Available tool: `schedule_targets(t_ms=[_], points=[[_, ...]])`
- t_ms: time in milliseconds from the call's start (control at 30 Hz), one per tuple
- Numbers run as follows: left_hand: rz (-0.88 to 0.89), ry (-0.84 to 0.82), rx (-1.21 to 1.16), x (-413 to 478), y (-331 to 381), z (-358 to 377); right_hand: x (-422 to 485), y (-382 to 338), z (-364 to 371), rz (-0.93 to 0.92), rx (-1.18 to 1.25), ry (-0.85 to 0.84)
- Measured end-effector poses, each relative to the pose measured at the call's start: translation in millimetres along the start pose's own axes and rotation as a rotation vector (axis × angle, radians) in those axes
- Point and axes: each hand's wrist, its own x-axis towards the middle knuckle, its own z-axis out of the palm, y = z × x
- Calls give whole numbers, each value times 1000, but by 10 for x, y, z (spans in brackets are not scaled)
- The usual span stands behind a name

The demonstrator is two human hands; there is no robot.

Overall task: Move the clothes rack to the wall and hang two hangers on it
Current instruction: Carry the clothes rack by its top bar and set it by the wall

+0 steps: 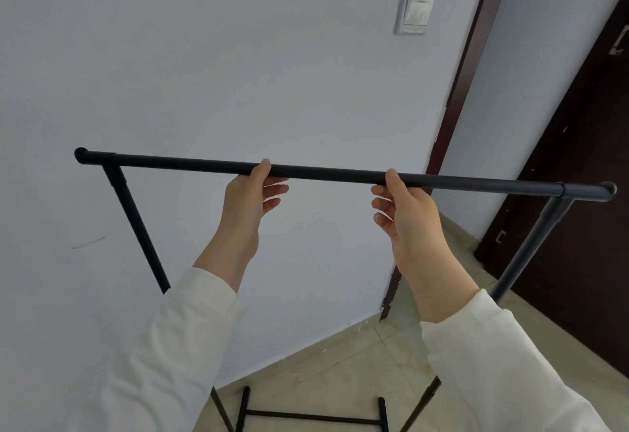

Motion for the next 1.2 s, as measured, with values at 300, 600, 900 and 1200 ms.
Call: schedule_targets(t_ms=[300, 600, 900, 1200], points=[[-6, 24, -24, -4, -4, -117, -63, 48, 87, -3, 0, -23], [10, 20, -32, -16, -32, -213, -105, 133, 186, -8, 55, -15], [32, 4, 67, -83, -38, -229, -132, 151, 104, -6, 19, -35], [42, 81, 106, -289, -136, -147, -225, 222, -217, -11, -68, -150]])
